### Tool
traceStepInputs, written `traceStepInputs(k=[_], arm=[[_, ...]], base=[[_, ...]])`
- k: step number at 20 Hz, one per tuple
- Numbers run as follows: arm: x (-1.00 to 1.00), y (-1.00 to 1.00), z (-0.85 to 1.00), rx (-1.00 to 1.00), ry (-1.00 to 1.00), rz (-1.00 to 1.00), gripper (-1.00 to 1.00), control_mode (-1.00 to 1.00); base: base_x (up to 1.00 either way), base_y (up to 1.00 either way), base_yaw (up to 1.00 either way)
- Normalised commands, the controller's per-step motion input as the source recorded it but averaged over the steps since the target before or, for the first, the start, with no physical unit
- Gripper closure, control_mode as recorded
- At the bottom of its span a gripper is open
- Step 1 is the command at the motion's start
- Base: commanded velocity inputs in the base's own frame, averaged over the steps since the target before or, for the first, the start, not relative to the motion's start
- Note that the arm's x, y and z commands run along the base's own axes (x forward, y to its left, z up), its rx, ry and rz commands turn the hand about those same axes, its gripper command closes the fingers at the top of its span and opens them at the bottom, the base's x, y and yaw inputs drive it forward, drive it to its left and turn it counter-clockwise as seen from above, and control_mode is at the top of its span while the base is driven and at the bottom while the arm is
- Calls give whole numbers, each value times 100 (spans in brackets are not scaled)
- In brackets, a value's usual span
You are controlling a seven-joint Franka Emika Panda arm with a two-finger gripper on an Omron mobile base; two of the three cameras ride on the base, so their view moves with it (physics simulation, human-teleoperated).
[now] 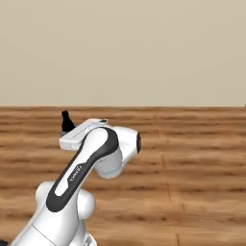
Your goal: Pick the bottled drink from the counter and place it in the open cabinet.
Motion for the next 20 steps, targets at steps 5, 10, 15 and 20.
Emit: traceStepInputs(k=[5,10,15,20], arm=[[0,0,0,0,0,0,100,100],[0,0,0,0,0,0,100,100],[0,0,0,0,0,0,100,100],[0,0,0,0,0,0,100,100]], base=[[27,-1,-47],[26,0,-46],[26,0,-45],[36,0,-43]])
